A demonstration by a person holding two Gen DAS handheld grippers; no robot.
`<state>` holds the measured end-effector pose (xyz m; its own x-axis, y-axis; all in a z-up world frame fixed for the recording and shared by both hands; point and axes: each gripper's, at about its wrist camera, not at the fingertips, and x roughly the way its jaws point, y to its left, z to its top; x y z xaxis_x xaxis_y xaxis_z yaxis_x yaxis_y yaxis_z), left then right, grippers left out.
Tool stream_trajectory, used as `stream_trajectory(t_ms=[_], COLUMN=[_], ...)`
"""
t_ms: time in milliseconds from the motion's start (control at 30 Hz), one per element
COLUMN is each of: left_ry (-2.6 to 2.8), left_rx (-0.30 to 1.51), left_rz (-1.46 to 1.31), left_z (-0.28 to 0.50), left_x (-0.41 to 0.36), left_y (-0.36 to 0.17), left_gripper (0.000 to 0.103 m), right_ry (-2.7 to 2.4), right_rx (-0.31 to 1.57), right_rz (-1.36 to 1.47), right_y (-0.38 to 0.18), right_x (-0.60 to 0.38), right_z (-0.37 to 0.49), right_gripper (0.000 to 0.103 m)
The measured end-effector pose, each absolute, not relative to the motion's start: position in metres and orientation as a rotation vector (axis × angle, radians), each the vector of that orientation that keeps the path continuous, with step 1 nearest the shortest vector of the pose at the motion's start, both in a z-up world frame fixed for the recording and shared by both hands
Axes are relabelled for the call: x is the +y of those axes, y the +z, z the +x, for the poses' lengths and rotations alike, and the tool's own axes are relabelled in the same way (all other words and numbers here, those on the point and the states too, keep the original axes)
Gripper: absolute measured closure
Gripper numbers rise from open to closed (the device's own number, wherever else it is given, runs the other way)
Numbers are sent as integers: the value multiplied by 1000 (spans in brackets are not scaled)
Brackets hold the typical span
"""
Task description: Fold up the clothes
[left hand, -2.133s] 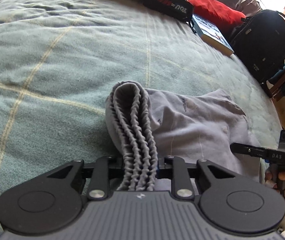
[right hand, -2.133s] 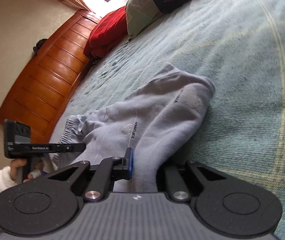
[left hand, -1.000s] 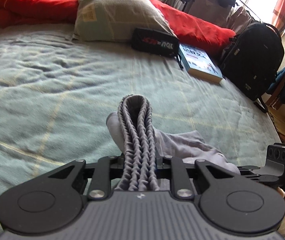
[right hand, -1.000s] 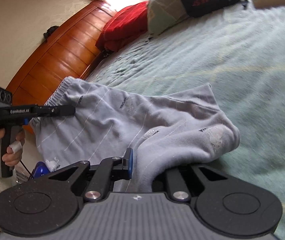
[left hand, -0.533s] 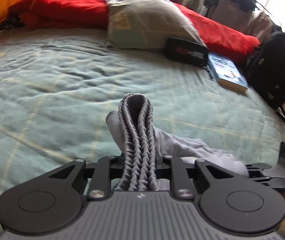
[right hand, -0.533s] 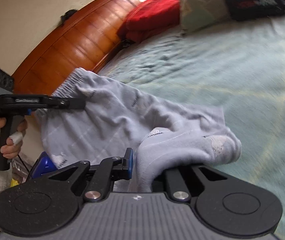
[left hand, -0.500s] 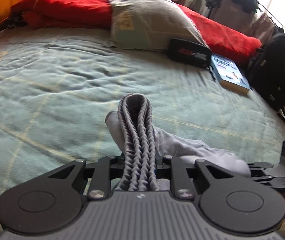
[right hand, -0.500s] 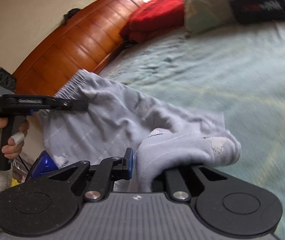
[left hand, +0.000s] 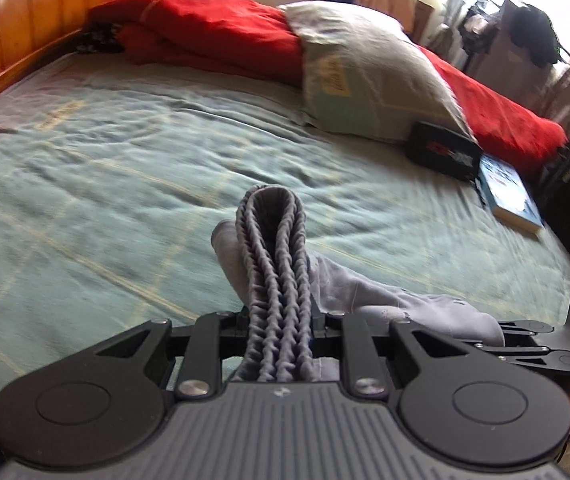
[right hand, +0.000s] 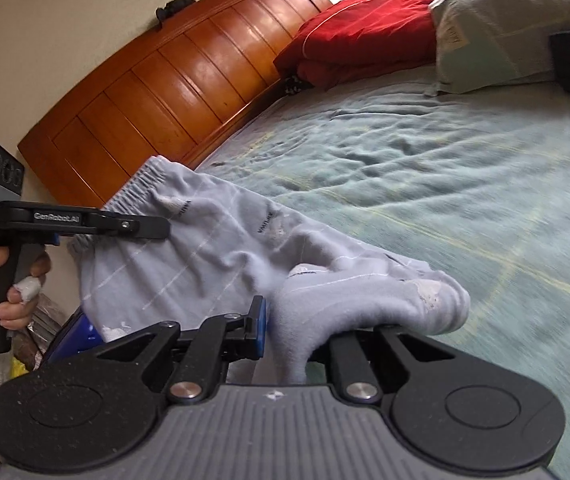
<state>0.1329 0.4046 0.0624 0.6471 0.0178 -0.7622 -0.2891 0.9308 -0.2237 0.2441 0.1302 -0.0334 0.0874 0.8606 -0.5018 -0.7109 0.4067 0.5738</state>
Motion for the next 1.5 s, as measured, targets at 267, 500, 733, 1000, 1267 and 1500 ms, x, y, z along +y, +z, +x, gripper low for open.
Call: stream_trajectory(t_ms=[267,500,733,1000,1267,1500], left_ry=[281,346,344,322,307,302], left_rx=[788,730,621,573,569,568], left_rz=[-427,-504,-597,-660,-753,-852], left_z=[103,59,23,8,3,-7], left_x=[463,497,498,474,482,501], left_y=[60,43,25,-19,-55,-83], left_gripper=[84,84,84,84,84,82], right_ry=[1235,1289,1334,1337,1332,1268], right_rx=[899,898,876,822,852,903], right_rz=[137,-7,-166,-287,-314,-261], right_y=[-16,-7,-12,-12,-32,-55], right_x=[218,307,381,425,442,432], right_z=[282,305,309,310,312,330], right_gripper=[90,90,92,93,93,51])
